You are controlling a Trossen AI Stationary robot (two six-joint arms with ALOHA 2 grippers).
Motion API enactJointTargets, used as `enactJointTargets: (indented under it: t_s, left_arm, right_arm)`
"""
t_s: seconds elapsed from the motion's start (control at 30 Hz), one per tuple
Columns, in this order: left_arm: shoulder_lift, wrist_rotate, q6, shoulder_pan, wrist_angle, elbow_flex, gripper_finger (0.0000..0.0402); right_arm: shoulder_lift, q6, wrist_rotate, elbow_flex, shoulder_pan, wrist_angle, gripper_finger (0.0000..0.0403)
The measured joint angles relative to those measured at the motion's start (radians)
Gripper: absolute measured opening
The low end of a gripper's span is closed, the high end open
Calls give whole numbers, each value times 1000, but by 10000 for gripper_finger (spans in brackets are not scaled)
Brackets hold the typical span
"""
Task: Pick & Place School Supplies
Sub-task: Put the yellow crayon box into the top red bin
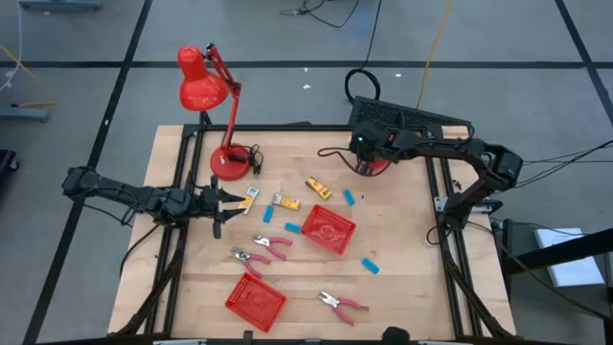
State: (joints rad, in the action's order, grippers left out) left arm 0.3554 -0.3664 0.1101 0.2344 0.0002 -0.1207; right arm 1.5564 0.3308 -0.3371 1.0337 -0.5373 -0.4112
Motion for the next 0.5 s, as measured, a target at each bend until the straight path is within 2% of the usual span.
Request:
enactJointTargets:
  t_s: [0.13, 0.37, 0.5]
  left_arm:
    - [0, 0, 0, 0, 0, 0, 152]
    - [7, 0, 1, 0, 1, 0, 152]
    - [12, -1, 1, 0, 3, 0, 152]
  right_arm:
    - [-42, 6, -8, -39, -21, -1, 67]
    - [-203, -18, -27, -97, -57, -57, 67]
    - [-267, -47, 30, -138, -92, -70, 67]
